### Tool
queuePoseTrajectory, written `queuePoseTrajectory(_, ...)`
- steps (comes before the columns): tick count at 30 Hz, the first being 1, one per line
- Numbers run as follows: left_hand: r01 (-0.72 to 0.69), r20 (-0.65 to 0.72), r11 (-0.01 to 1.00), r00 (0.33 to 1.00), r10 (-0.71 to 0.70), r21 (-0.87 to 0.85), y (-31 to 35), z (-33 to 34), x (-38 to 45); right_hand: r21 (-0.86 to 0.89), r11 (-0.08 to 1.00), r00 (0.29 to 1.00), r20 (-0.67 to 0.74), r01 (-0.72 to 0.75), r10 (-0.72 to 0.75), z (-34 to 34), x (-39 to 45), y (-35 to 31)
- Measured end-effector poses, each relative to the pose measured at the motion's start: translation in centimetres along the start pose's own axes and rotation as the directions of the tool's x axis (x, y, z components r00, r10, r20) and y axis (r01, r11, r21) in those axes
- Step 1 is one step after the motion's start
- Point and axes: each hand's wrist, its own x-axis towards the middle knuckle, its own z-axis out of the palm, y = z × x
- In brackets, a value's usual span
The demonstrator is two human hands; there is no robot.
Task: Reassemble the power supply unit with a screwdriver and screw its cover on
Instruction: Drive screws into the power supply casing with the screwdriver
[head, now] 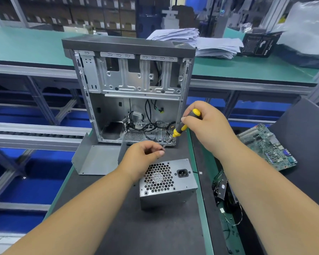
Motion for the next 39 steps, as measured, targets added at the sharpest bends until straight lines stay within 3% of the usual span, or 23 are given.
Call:
queuePoseTrajectory(8,-0.052,-0.153,0.993,0.986,0.068,0.104,0.5,-2.6,-0.8,0.057,0.996,0.996,0.051,0.068,-0.071,1.4,-0.4,-0.3)
queuePoseTrajectory(12,-0.103,-0.213,0.951,0.962,0.169,0.291,0.8,-3.8,-1.3,0.089,0.995,0.999,-0.009,0.035,-0.035,2.3,-0.1,0.0)
queuePoseTrajectory(17,-0.174,-0.197,0.898,0.942,0.271,0.403,0.8,-4.3,-1.9,0.117,0.993,0.995,-0.092,-0.033,0.044,3.4,-0.2,0.7)
queuePoseTrajectory(21,-0.217,-0.151,0.913,0.948,0.282,0.345,0.0,-4.5,-1.8,0.230,0.969,0.990,-0.089,-0.089,0.112,3.8,-0.3,1.5)
queuePoseTrajectory(24,-0.204,-0.105,0.946,0.966,0.236,0.250,-0.4,-4.4,-1.6,0.330,0.932,0.977,-0.094,-0.150,0.191,4.1,-0.4,2.5)
queuePoseTrajectory(27,-0.152,-0.063,0.954,0.983,0.174,0.260,-0.5,-4.2,-1.7,0.377,0.906,0.962,-0.112,-0.192,0.251,4.1,-0.7,3.5)
queuePoseTrajectory(31,0.058,-0.003,0.976,0.998,-0.059,0.209,-0.7,-3.5,-1.8,0.561,0.796,0.914,-0.161,-0.226,0.373,3.6,-1.3,5.1)
queuePoseTrajectory(34,0.178,0.086,0.905,0.970,-0.228,0.386,-0.8,-2.7,-1.8,0.666,0.710,0.876,-0.177,-0.229,0.448,3.2,-1.8,6.8)
queuePoseTrajectory(39,0.177,0.206,0.820,0.920,-0.335,0.544,0.2,-1.5,-0.8,0.682,0.689,0.849,-0.191,-0.247,0.493,3.6,-3.0,8.8)
